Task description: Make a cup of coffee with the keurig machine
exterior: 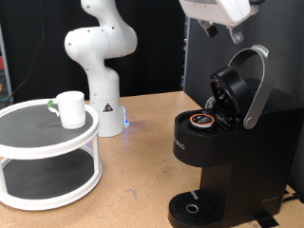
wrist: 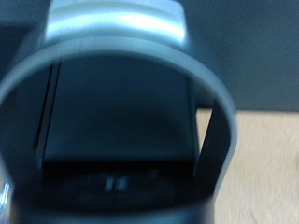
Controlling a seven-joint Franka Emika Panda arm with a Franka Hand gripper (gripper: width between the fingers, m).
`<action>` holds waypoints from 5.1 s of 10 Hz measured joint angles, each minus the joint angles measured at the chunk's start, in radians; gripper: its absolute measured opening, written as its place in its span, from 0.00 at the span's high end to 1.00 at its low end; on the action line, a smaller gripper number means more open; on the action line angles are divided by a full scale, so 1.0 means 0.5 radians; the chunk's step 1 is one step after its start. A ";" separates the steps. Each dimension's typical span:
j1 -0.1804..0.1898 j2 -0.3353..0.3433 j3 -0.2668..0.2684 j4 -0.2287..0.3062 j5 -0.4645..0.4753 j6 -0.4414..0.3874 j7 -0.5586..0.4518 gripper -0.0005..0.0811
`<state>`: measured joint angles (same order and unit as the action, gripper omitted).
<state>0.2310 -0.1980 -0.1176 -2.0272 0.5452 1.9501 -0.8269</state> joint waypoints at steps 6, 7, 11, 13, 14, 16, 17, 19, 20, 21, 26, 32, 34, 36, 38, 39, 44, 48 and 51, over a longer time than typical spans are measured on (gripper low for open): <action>0.010 0.013 0.085 0.006 0.120 0.058 0.071 0.01; 0.016 0.022 0.126 0.006 0.107 0.097 0.105 0.01; 0.038 0.066 0.289 0.012 0.076 0.265 0.254 0.06; 0.040 0.091 0.340 0.014 0.049 0.285 0.292 0.29; 0.040 0.100 0.359 0.014 0.030 0.290 0.309 0.29; 0.040 0.124 0.385 0.014 0.003 0.310 0.327 0.54; 0.040 0.136 0.392 0.013 -0.001 0.325 0.327 0.77; 0.040 0.143 0.396 0.010 -0.004 0.333 0.327 0.93; 0.040 0.143 0.396 0.010 -0.004 0.333 0.327 0.98; 0.037 0.143 0.395 0.009 -0.004 0.333 0.324 0.98; 0.005 0.129 0.350 0.016 -0.055 0.230 0.253 0.99; -0.092 0.061 0.242 -0.007 -0.267 0.079 0.113 0.99; -0.130 0.050 0.214 -0.040 -0.374 0.074 0.068 0.99; -0.163 0.045 0.194 -0.086 -0.468 0.094 0.029 0.99; -0.183 0.039 0.183 -0.136 -0.517 0.146 -0.019 0.99; -0.190 0.036 0.180 -0.158 -0.542 0.168 -0.026 0.99; -0.229 0.038 0.159 -0.360 -0.677 0.374 -0.081 0.99; -0.234 0.043 0.155 -0.498 -0.724 0.518 -0.081 0.99; -0.234 0.053 0.158 -0.582 -0.736 0.624 -0.069 0.99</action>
<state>0.1138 -0.1718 -0.0386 -2.3180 0.1772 2.2621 -0.8616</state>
